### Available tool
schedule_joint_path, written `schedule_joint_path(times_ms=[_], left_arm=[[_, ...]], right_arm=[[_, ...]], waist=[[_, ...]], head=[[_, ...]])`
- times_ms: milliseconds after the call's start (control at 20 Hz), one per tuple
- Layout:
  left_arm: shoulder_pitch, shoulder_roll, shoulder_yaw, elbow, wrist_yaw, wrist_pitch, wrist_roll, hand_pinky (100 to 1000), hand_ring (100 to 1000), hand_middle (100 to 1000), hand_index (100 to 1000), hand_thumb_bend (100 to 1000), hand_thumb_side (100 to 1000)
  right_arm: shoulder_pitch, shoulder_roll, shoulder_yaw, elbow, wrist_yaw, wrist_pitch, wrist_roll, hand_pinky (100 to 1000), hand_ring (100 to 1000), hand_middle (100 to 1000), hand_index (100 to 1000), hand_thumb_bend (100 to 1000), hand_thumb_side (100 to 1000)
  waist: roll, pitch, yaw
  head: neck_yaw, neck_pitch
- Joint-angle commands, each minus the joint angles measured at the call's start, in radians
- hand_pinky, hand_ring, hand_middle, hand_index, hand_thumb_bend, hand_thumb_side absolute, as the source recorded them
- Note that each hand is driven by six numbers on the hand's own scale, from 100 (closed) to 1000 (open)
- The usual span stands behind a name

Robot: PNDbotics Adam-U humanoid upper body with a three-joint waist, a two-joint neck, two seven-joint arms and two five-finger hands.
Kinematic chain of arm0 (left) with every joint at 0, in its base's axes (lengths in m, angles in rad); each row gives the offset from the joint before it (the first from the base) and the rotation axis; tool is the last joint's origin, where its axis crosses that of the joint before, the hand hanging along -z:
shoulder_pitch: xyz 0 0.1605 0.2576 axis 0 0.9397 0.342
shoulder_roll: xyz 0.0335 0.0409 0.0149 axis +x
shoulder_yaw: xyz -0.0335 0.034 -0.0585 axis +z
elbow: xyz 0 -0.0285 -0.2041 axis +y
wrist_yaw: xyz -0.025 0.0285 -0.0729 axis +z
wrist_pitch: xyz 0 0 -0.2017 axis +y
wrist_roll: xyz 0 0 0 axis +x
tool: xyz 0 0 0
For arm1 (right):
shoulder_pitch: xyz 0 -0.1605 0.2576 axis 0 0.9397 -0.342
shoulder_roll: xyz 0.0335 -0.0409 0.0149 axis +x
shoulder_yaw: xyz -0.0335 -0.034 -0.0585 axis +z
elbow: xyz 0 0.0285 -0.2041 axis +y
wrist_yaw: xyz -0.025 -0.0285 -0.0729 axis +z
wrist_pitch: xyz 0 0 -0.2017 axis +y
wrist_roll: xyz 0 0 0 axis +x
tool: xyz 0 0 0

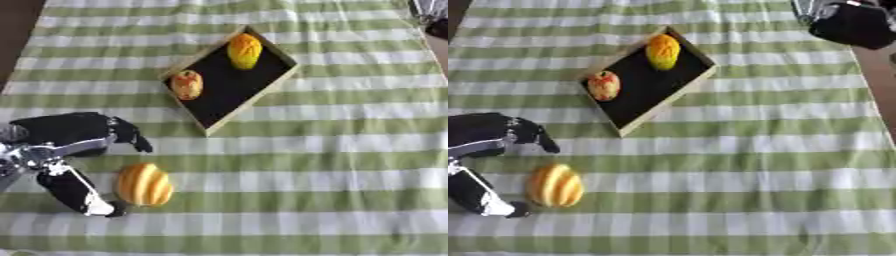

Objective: Pick up objects on the table and place them in the box.

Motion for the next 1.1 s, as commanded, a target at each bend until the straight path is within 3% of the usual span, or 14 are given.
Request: schedule_joint_path(times_ms=[50,500,550,850,1050,1100], left_arm=[[-0.008,0.007,0.001,0.01,0.006,0.002,-0.022,886,825,723,859,613,293],[-0.017,-0.005,-0.004,0.031,0.013,-0.009,-0.075,862,818,716,860,659,286],[-0.017,-0.005,-0.004,0.032,0.013,-0.009,-0.076,830,799,696,858,570,298],[-0.016,-0.015,-0.006,0.051,0.009,-0.009,-0.083,800,773,645,829,538,260],[-0.008,-0.019,0.004,0.055,0.0,-0.006,-0.048,740,742,613,801,340,244],[-0.006,-0.02,0.006,0.054,-0.004,-0.007,-0.037,733,741,610,799,336,245]], right_arm=[[-0.006,-0.018,-0.012,-0.015,-0.008,-0.004,-0.002,882,866,665,812,100,380],[-0.003,-0.016,-0.013,-0.015,-0.016,-0.014,-0.001,883,867,665,812,100,381],[-0.003,-0.016,-0.013,-0.015,-0.016,-0.014,-0.001,884,867,663,813,100,386],[0.004,-0.012,-0.015,-0.015,-0.022,-0.022,-0.002,885,867,661,813,100,396],[0.01,-0.011,-0.014,-0.015,-0.022,-0.016,0.0,885,867,658,812,100,421],[0.011,-0.011,-0.014,-0.015,-0.022,-0.015,0.0,885,867,658,812,100,426]], waist=[[-0.001,-0.019,-0.001],[-0.002,-0.018,-0.004],[-0.002,-0.018,-0.004],[-0.005,-0.016,-0.006],[-0.006,-0.014,-0.006],[-0.005,-0.013,-0.006]], head=[[0.0,0.003],[-0.001,0.004],[-0.001,0.004],[0.001,0.001],[-0.001,0.001],[-0.001,0.001]])
